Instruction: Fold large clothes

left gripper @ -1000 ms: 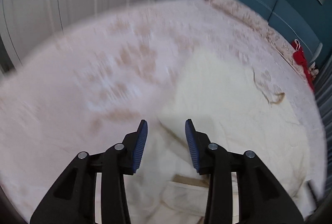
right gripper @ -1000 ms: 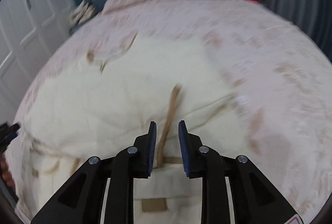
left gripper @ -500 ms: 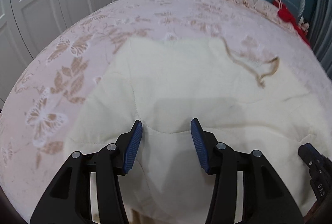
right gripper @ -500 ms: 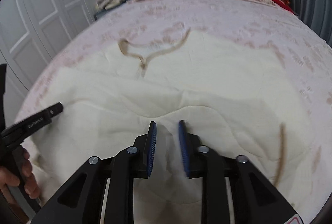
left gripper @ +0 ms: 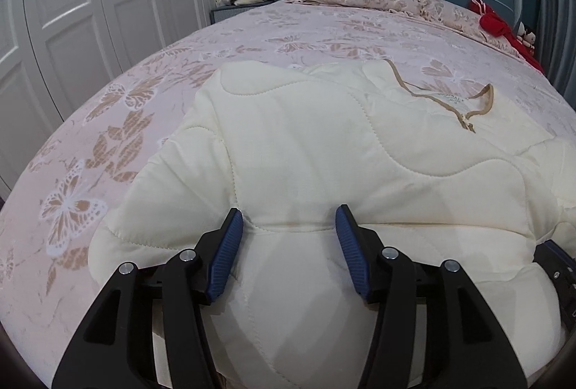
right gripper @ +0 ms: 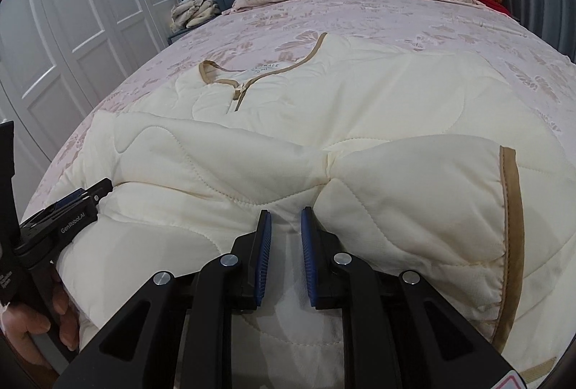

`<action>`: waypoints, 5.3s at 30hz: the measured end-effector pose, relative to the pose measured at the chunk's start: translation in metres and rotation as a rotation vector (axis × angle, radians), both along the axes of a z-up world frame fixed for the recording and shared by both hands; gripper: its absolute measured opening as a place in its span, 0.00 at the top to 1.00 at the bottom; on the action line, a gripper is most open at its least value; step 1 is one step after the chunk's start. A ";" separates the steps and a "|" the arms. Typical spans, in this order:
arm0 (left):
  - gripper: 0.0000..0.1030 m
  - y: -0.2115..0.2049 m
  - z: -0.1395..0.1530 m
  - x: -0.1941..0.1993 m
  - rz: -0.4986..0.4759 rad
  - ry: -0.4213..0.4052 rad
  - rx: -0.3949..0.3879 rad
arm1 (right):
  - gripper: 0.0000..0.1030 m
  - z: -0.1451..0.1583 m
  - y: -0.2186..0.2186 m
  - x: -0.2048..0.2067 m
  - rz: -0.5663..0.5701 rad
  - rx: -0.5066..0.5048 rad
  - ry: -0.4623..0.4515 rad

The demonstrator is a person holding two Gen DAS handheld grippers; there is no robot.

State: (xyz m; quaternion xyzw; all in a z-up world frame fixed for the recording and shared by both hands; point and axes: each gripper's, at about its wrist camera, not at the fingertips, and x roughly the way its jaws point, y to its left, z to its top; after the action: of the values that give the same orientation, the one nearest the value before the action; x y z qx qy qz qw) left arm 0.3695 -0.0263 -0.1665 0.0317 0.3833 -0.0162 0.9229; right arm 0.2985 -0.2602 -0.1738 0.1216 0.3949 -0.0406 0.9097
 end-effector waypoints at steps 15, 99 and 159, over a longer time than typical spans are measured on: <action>0.49 -0.004 0.003 0.003 -0.002 0.012 0.022 | 0.85 0.004 0.000 -0.001 0.000 0.009 0.012; 0.58 -0.152 0.044 0.169 -0.265 0.160 -0.180 | 0.90 0.070 -0.130 0.116 -0.282 -0.044 -0.006; 0.10 0.202 0.035 -0.180 0.043 0.405 -0.426 | 0.36 0.042 -0.109 -0.339 -0.298 0.183 0.242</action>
State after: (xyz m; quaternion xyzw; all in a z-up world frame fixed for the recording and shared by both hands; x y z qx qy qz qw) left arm 0.1892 0.1761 -0.1315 -0.1749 0.5483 -0.0827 0.8136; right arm -0.0409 -0.3688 -0.1314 0.2551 0.4808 -0.1527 0.8249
